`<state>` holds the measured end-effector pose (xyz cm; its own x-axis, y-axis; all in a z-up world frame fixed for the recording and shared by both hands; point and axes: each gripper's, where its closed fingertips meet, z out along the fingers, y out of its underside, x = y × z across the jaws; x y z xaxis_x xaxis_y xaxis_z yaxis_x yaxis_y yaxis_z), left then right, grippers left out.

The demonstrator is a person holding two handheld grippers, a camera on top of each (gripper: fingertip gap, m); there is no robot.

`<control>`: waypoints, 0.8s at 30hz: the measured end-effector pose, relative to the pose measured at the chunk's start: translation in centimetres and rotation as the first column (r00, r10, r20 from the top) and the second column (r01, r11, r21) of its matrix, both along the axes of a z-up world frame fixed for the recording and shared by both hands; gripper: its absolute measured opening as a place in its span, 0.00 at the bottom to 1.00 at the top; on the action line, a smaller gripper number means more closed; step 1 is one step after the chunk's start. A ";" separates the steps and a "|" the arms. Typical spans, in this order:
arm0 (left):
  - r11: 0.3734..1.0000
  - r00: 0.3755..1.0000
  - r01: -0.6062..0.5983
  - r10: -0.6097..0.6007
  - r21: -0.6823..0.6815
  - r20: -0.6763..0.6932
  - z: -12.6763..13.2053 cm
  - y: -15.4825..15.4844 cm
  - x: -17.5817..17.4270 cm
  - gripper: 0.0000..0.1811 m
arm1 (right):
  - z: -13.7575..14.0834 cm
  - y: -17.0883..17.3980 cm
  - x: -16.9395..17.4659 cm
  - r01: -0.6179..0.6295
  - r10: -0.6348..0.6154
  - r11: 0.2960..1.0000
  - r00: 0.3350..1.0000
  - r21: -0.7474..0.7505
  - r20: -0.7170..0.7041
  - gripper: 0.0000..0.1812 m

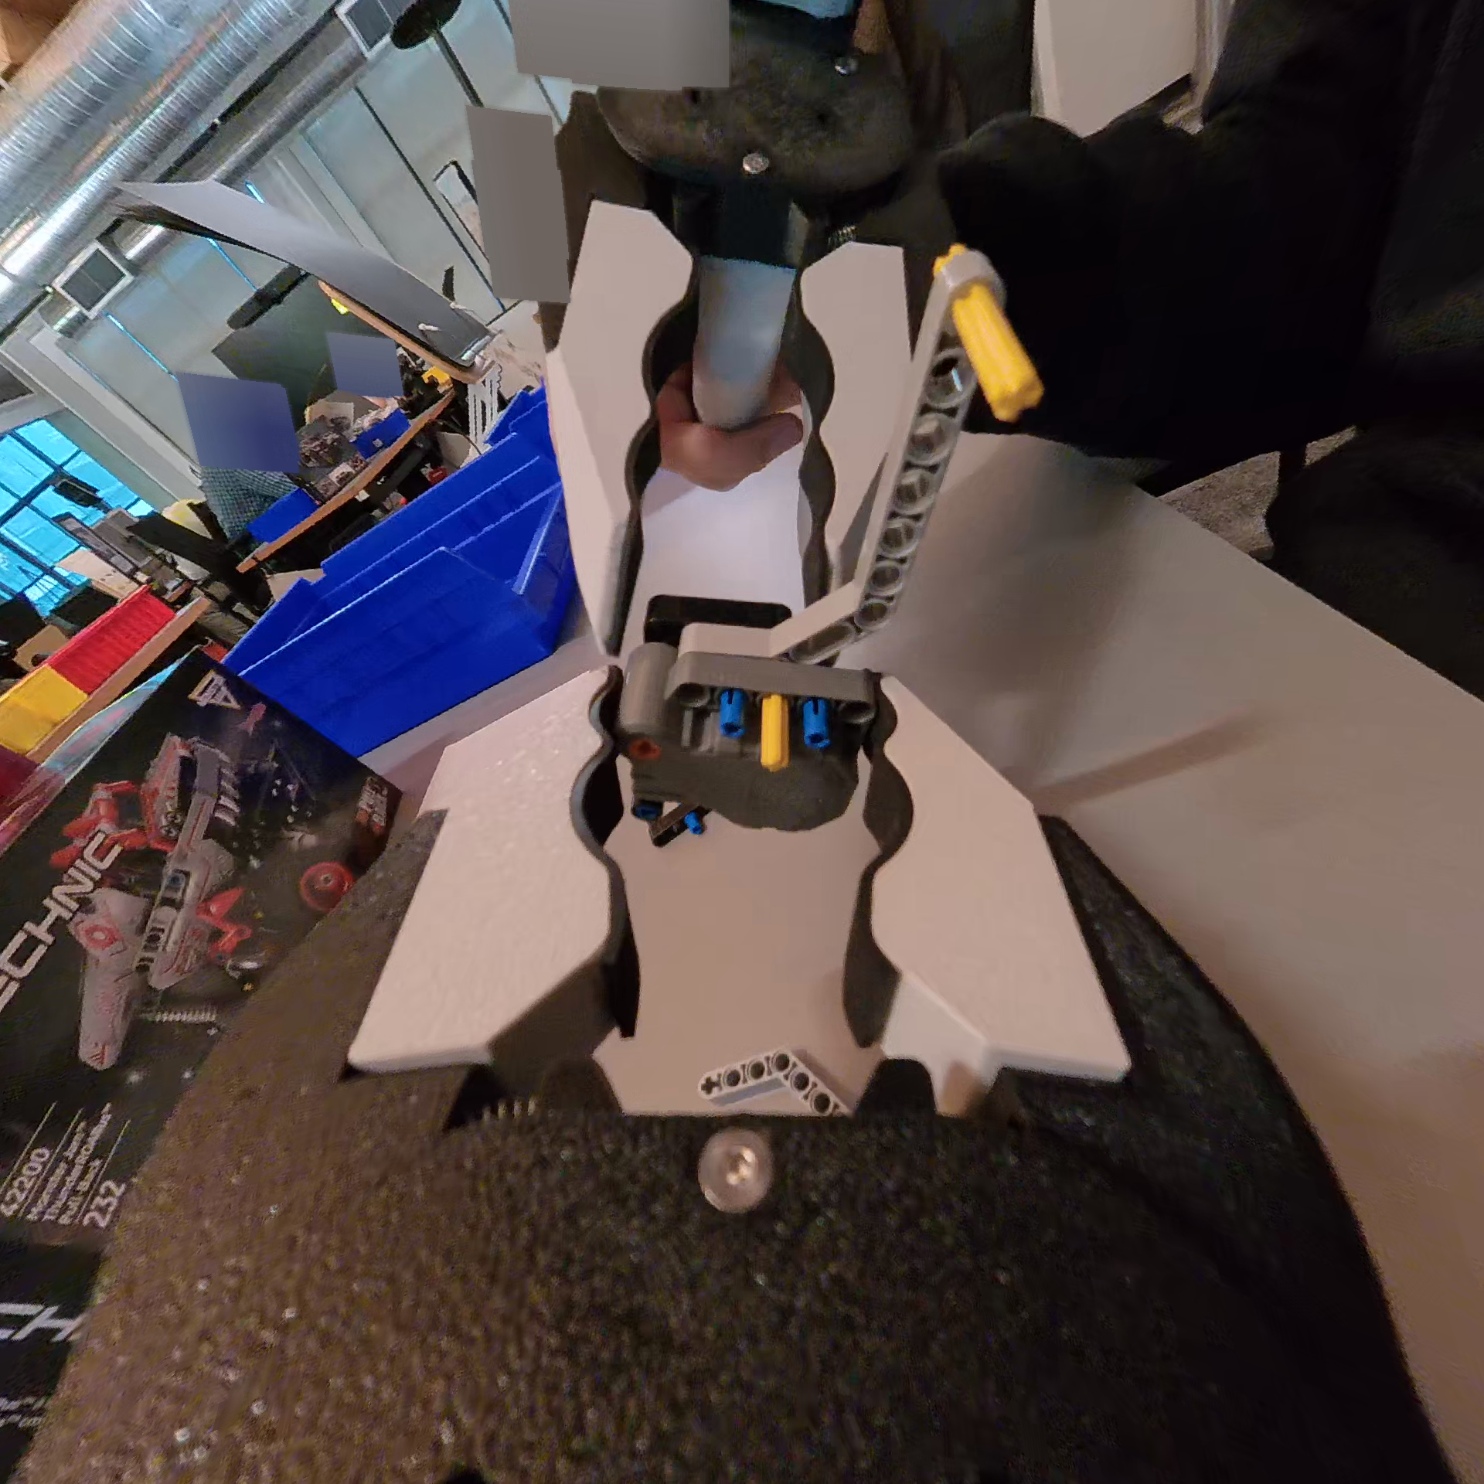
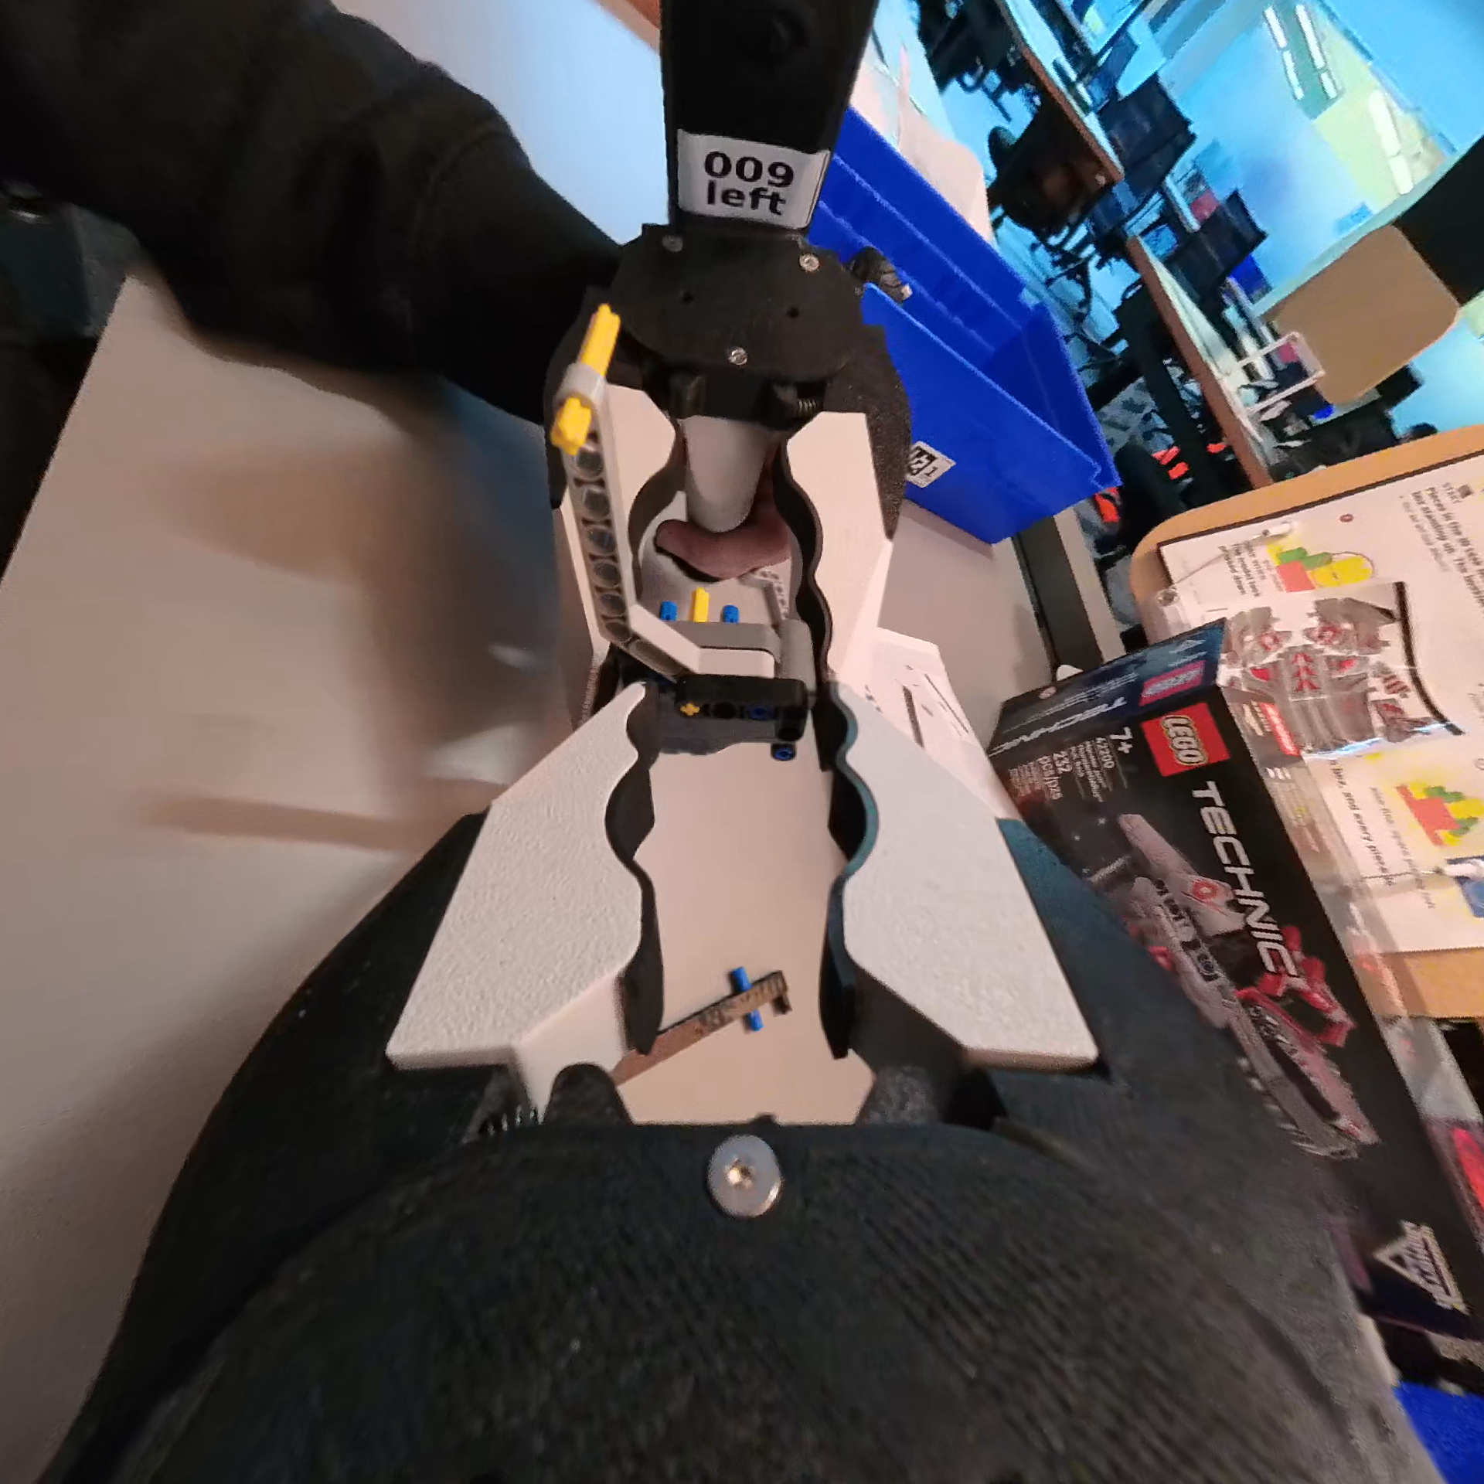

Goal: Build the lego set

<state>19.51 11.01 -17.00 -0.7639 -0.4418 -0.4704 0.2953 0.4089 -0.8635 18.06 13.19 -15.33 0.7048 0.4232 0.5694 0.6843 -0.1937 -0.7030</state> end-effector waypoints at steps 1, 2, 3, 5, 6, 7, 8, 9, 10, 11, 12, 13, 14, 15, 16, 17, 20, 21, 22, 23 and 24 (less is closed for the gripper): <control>1.000 1.000 0.003 -0.003 0.007 -0.002 -0.1 0.0 -0.1 0.32 | -0.1 0.0 -0.1 -0.009 0.009 1.000 1.000 -0.007 -0.006 0.20; 1.000 1.000 0.007 -0.007 0.010 -0.006 -0.1 0.0 -0.1 0.32 | -0.1 -0.1 -0.1 -0.011 0.011 1.000 1.000 -0.007 -0.009 0.19; 1.000 1.000 0.008 -0.008 0.010 -0.009 -0.1 0.0 -0.2 0.32 | -0.1 0.0 0.0 -0.008 0.008 1.000 1.000 -0.005 -0.010 0.18; 1.000 1.000 0.003 -0.002 0.005 -0.017 -0.1 0.0 -0.1 0.32 | -0.1 0.0 0.1 -0.012 0.012 1.000 1.000 0.001 -0.014 0.18; 1.000 1.000 -0.007 0.007 0.001 -0.025 -0.1 0.0 0.0 0.32 | -0.1 0.0 0.2 -0.012 0.012 1.000 1.000 0.009 -0.006 0.17; 1.000 0.999 -0.019 0.019 0.002 -0.035 -0.2 0.1 0.1 0.32 | -0.1 0.1 0.3 -0.006 0.006 1.000 1.000 0.014 0.005 0.17; 1.000 0.999 -0.025 0.026 0.010 -0.041 -0.3 0.1 0.2 0.32 | -0.2 0.1 0.4 -0.008 0.007 1.000 1.000 0.010 0.005 0.17; 0.999 0.998 -0.032 0.033 0.020 -0.045 -0.5 0.1 0.2 0.32 | -0.4 0.0 0.4 -0.010 0.010 1.000 1.000 0.003 0.000 0.17; 0.999 0.998 -0.042 0.043 0.030 -0.050 -0.6 0.1 0.3 0.32 | -0.5 0.0 0.5 -0.011 0.011 1.000 1.000 0.004 0.006 0.17; 0.998 0.997 -0.049 0.051 0.045 -0.051 -0.8 0.2 0.4 0.32 | -0.6 0.0 0.5 -0.015 0.015 1.000 1.000 0.008 0.011 0.17; 0.997 0.997 -0.050 0.053 0.064 -0.049 -0.9 0.2 0.3 0.32 | -0.7 0.0 0.5 -0.021 0.021 1.000 1.000 0.007 0.007 0.17; 0.995 0.997 -0.052 0.057 0.084 -0.049 -1.1 0.2 0.3 0.32 | -0.9 0.1 0.4 -0.024 0.024 1.000 1.000 0.001 0.001 0.17; 0.993 0.997 -0.060 0.065 0.101 -0.050 -1.3 0.3 0.4 0.32 | -1.0 0.1 0.5 -0.018 0.018 1.000 1.000 0.002 0.003 0.17; 0.992 0.996 -0.065 0.071 0.111 -0.050 -1.4 0.4 0.5 0.32 | -1.2 0.2 0.6 -0.013 0.013 1.000 1.000 0.003 0.007 0.17; 0.991 0.996 -0.071 0.077 0.115 -0.049 -1.4 0.5 0.6 0.32 | -1.2 0.3 0.7 -0.008 0.008 1.000 1.000 0.005 0.017 0.17; 0.990 0.996 -0.076 0.082 0.117 -0.046 -1.4 0.6 0.6 0.32 | -1.3 0.4 0.8 -0.006 0.005 1.000 1.000 0.009 0.027 0.17; 0.989 0.996 -0.078 0.084 0.127 -0.040 -1.4 0.7 0.6 0.32 | -1.2 0.4 0.8 -0.019 0.018 1.000 0.999 0.020 0.044 0.17; 0.990 0.996 -0.075 0.079 0.118 -0.036 -1.2 0.6 0.5 0.32 | -1.1 0.3 0.7 -0.024 0.023 0.999 0.999 0.027 0.042 0.17; 0.992 0.997 -0.069 0.073 0.103 -0.037 -1.0 0.5 0.5 0.32 | -0.9 0.3 0.7 -0.028 0.027 0.999 0.999 0.031 0.035 0.17; 0.994 0.997 -0.066 0.069 0.092 -0.037 -0.8 0.4 0.4 0.32 | -0.8 0.2 0.7 -0.030 0.028 0.999 0.999 0.034 0.031 0.17; 0.993 0.997 -0.066 0.070 0.093 -0.037 -0.8 0.4 0.4 0.32 | -0.8 0.2 0.7 -0.029 0.028 0.999 0.999 0.034 0.034 0.17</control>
<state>19.95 11.46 -17.83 -0.7528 -0.4497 -0.4807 0.2297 0.5049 -0.8320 18.77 13.40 -16.10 0.6728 0.4227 0.6072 0.7127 -0.1501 -0.6852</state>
